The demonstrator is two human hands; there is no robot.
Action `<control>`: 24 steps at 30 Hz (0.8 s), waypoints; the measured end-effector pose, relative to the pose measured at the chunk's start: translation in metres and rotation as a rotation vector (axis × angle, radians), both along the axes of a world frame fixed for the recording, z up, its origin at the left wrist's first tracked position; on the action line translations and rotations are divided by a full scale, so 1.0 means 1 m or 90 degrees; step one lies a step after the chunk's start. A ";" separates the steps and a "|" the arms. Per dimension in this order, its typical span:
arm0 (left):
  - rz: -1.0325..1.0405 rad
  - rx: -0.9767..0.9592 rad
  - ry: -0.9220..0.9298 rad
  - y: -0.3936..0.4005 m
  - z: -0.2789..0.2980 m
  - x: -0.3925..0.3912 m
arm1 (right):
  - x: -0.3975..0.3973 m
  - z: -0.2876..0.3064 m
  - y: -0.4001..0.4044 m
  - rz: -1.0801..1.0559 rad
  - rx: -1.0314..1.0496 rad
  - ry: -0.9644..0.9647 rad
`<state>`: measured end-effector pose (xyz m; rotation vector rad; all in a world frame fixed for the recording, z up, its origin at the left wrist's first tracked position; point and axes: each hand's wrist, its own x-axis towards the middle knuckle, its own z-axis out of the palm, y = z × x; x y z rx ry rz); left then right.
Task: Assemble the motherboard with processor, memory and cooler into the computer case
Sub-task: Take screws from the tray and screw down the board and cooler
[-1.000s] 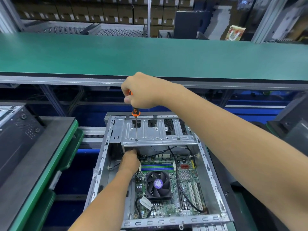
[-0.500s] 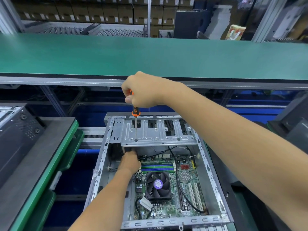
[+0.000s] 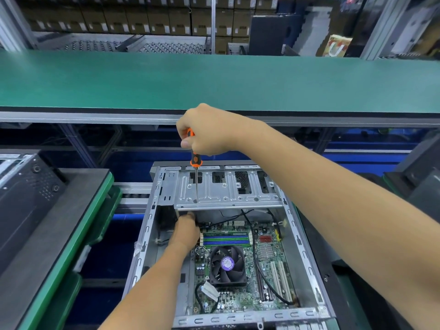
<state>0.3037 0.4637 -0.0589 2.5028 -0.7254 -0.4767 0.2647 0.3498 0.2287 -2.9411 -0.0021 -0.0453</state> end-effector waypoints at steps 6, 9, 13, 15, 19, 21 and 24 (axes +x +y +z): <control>0.003 0.028 0.008 0.001 0.001 -0.001 | 0.001 0.001 0.000 -0.008 0.010 -0.020; 0.003 0.055 -0.013 0.001 0.002 -0.002 | 0.001 0.002 0.001 -0.009 0.010 -0.021; 0.001 0.079 -0.049 0.002 0.004 -0.003 | 0.001 0.002 0.001 -0.014 0.008 -0.018; 0.000 0.086 -0.059 0.002 0.004 -0.002 | 0.000 0.002 0.000 -0.014 0.010 -0.013; 0.005 0.079 -0.067 0.002 0.005 -0.004 | 0.000 0.001 -0.001 -0.013 0.017 -0.006; 0.005 0.079 -0.067 0.003 0.004 -0.005 | 0.000 0.001 -0.002 -0.014 0.022 -0.007; 0.008 0.089 -0.067 0.003 0.004 -0.005 | -0.001 0.001 -0.003 -0.018 0.025 -0.004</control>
